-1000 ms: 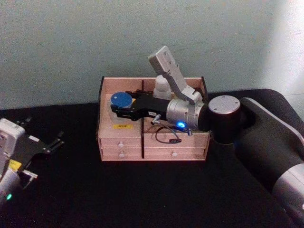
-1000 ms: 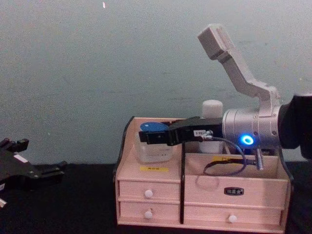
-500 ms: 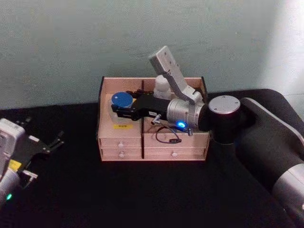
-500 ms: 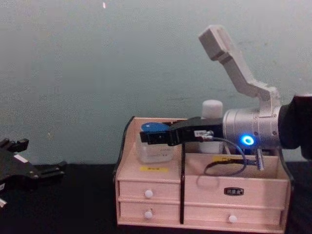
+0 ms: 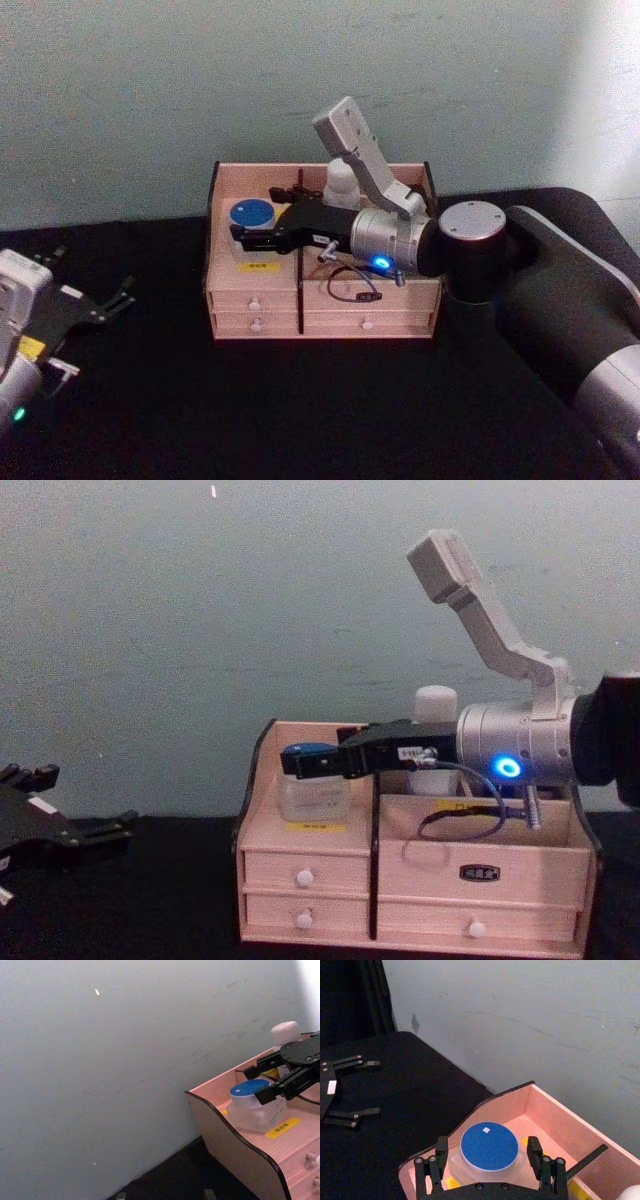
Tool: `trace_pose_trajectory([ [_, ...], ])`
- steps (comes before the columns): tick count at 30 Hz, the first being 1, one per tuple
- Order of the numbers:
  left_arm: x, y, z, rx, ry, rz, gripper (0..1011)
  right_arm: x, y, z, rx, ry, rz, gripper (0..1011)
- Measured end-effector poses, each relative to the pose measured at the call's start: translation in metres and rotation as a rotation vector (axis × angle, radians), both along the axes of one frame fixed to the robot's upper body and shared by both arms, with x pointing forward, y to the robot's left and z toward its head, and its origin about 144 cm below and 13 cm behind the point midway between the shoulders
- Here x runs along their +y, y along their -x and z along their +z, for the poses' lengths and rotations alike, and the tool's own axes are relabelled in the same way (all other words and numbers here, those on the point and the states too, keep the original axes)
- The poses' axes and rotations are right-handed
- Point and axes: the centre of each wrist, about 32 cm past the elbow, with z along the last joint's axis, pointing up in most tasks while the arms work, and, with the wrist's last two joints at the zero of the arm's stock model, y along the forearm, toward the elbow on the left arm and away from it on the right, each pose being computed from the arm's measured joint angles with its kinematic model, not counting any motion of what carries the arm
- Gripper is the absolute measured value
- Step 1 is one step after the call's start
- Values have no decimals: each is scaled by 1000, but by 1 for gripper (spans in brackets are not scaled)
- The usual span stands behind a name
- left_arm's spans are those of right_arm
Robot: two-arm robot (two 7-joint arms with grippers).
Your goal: Pick up the facial cleanser and watermelon frost from the table and place them into the tiered storage box.
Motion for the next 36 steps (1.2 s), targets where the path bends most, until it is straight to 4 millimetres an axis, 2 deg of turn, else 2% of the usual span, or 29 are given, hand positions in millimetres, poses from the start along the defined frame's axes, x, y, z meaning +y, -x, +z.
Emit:
trace_pose_trajectory([
  [7,0,0,0,0,0,0,1001,0,1,0,-6,-1,3,1000],
  [13,0,0,0,0,0,0,1001,-4,9,5,-55,-21,6,1000],
  [22,0,0,0,0,0,0,1002,-26,45,15,-112,-66,52,1000],
  [25,0,0,0,0,0,0,1001,-44,64,15,-106,-79,102,1000],
  [26,0,0,0,0,0,0,1001,-44,64,15,-106,-79,102,1000],
  [31,0,0,0,0,0,0,1001,-75,91,12,-83,-72,163,1000],
  [36,0,0,0,0,0,0,1001,-104,119,11,-69,-41,150,1000],
])
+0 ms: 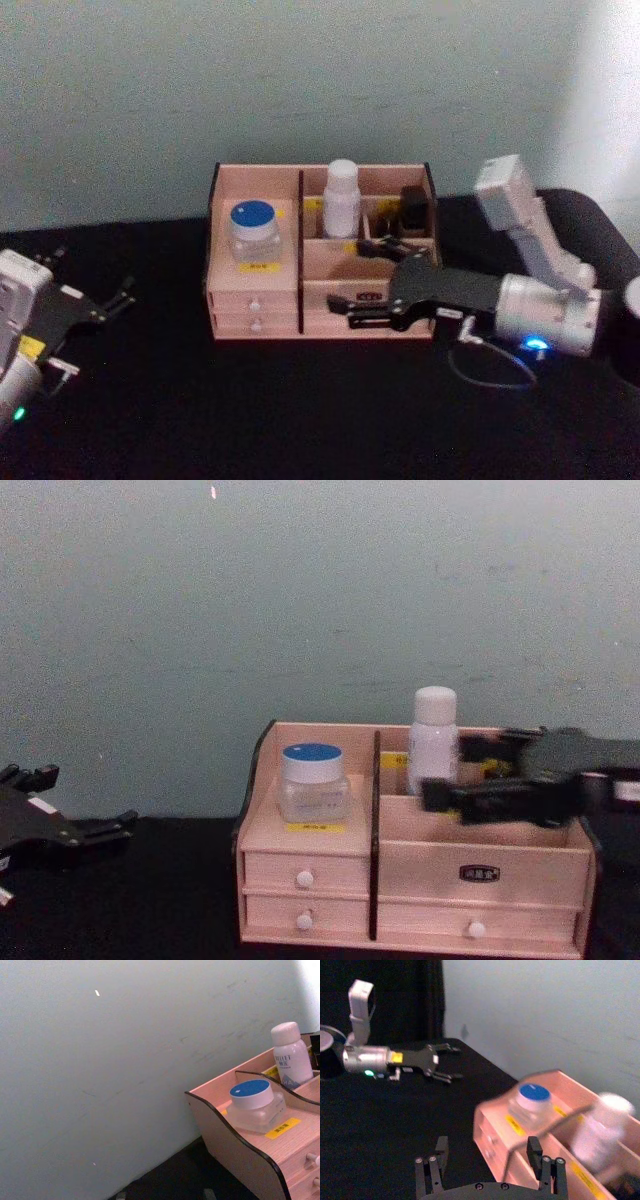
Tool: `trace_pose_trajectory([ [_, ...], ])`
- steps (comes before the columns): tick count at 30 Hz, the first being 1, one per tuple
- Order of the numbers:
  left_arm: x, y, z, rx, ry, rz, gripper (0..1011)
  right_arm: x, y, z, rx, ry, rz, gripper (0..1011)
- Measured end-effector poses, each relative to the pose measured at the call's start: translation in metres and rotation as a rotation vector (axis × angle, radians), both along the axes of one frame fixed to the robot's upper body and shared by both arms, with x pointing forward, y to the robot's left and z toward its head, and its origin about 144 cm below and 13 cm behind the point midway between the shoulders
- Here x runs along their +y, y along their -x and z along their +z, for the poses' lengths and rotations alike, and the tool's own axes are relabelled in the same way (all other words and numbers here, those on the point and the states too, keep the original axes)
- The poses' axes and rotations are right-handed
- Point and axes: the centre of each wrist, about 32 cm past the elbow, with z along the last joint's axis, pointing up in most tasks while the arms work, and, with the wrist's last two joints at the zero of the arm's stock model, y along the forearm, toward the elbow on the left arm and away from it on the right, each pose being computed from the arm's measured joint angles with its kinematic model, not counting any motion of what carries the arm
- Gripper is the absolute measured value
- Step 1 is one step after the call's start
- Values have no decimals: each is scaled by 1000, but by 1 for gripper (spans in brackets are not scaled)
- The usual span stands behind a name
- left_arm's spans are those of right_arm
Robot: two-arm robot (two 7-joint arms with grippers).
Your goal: Pick up the facial cleanser and watermelon frost from the table and place them into the tiered storage box.
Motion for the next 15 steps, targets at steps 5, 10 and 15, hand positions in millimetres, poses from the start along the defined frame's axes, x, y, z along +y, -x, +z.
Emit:
trace_pose_trajectory([
  [5,0,0,0,0,0,0,1001,-21,19,2,-14,27,-103,1000],
  [10,0,0,0,0,0,0,1001,-38,36,3,-86,69,-350,1000],
  [15,0,0,0,0,0,0,1001,-42,38,-4,-149,112,-617,1000],
])
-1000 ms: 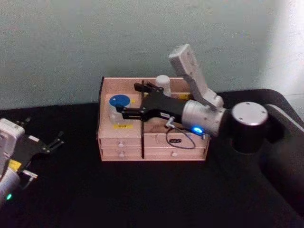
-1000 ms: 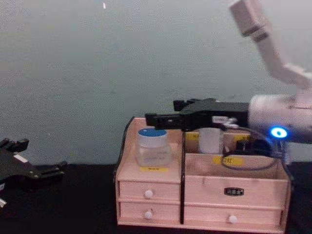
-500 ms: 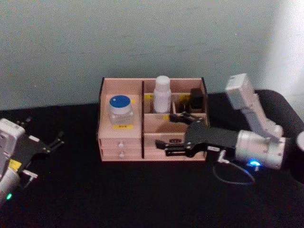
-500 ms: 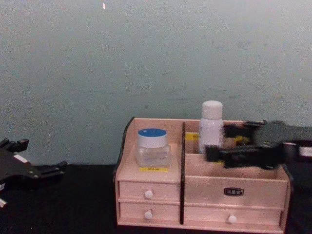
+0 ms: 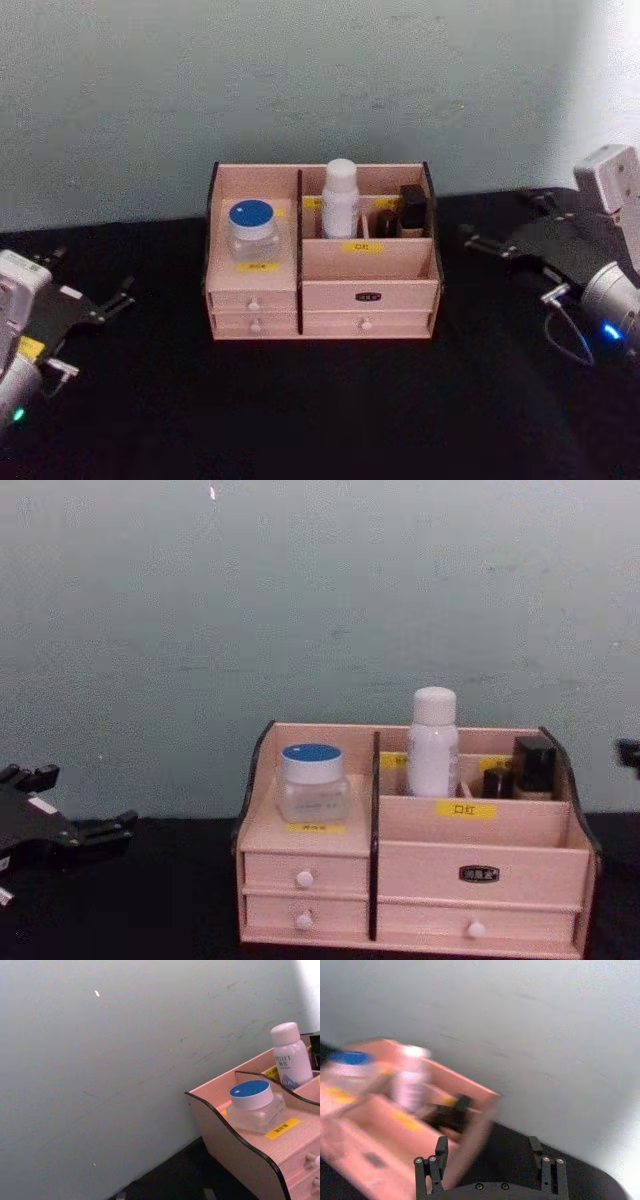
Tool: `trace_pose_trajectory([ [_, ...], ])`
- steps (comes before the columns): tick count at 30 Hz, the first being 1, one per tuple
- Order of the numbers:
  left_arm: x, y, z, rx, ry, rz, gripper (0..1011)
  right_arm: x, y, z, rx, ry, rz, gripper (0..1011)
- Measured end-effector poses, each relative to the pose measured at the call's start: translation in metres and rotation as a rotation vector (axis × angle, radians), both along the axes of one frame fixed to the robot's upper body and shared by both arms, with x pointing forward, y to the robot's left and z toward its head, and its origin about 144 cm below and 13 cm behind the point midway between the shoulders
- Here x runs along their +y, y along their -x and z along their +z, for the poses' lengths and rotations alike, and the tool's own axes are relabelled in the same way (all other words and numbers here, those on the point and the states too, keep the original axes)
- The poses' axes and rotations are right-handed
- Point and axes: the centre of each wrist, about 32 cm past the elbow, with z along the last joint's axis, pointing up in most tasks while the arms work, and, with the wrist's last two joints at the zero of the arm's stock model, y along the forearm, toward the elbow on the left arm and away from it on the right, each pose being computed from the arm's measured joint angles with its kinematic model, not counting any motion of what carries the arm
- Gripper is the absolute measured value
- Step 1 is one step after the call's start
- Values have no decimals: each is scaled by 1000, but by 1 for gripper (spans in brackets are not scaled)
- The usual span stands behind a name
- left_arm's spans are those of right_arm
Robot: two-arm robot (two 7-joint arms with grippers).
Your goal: Pick up the facial cleanser and watermelon frost from the table and place them into the tiered storage box.
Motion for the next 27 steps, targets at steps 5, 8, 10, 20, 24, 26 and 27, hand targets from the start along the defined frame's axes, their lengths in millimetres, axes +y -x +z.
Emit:
trace_pose_trajectory([
  [5,0,0,0,0,0,0,1001,1,-9,-17,7,-6,-225,1000],
  [8,0,0,0,0,0,0,1001,5,-15,-29,21,8,-304,1000],
  [10,0,0,0,0,0,0,1001,8,-19,-39,36,23,-334,1000],
  [20,0,0,0,0,0,0,1001,20,-27,-66,77,69,-356,1000],
  [24,0,0,0,0,0,0,1001,20,-28,-69,83,70,-360,1000],
  [26,0,0,0,0,0,0,1001,20,-28,-69,83,70,-359,1000],
  [27,0,0,0,0,0,0,1001,20,-28,-68,82,69,-359,1000],
])
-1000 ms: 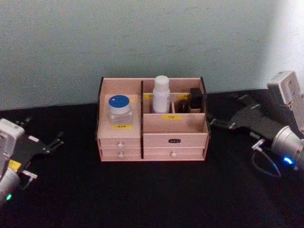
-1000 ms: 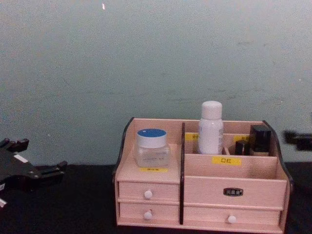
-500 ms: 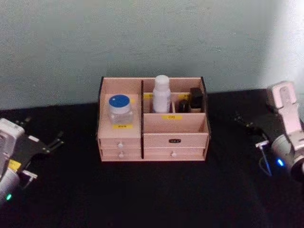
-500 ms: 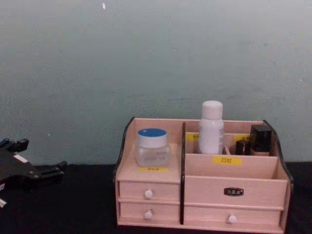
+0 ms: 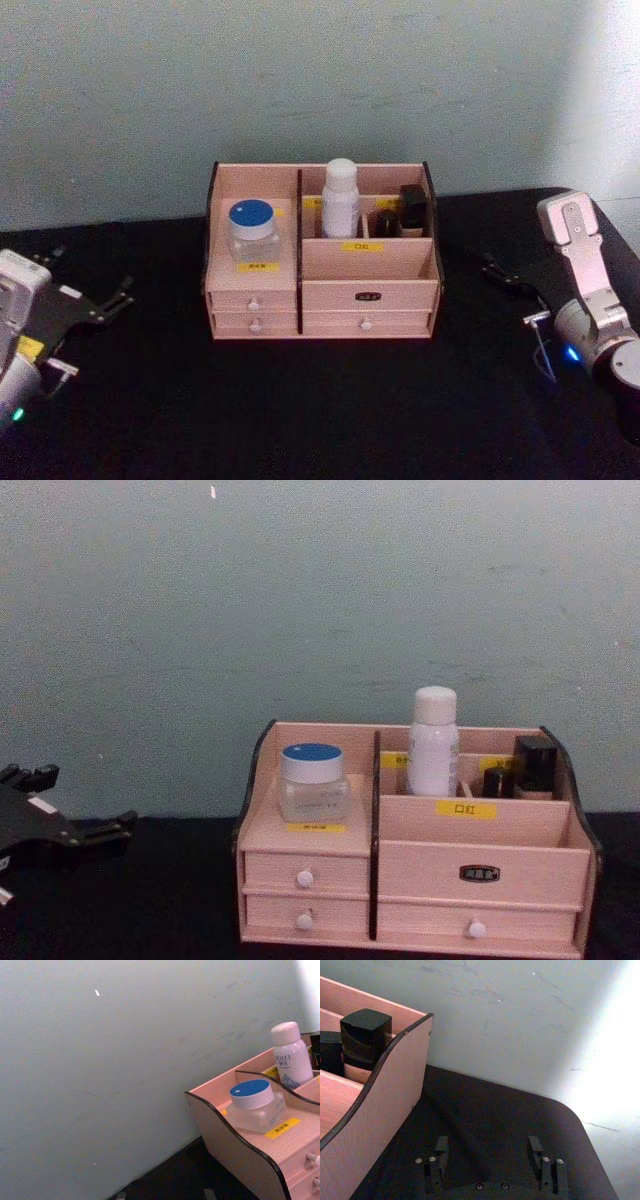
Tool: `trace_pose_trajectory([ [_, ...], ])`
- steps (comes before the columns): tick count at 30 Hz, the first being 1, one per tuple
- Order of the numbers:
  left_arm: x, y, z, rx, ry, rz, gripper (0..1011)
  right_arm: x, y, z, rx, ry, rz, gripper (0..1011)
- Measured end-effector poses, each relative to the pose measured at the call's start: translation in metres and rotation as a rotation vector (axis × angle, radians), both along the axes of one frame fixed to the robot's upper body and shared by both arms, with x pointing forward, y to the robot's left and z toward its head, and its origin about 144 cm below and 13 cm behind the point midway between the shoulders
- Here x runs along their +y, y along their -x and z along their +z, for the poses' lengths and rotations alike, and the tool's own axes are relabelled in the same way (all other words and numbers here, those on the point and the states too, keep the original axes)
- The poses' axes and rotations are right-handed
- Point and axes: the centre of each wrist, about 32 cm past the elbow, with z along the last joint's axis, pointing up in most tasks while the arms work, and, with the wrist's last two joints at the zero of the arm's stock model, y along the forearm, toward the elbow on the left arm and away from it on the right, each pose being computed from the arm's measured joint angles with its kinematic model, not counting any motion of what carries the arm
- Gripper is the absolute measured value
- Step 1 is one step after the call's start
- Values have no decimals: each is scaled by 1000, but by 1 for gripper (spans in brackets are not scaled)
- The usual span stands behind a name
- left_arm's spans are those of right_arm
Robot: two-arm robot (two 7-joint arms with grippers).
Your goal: Pick up the facial cleanser and watermelon frost from the table and place them into the tiered storage box.
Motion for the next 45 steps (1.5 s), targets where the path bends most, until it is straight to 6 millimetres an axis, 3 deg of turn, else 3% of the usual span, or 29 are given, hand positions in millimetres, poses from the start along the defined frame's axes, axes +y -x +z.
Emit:
trace_pose_trajectory([
  [45,0,0,0,0,0,0,1001,0,1,1,-5,1,4,1000],
])
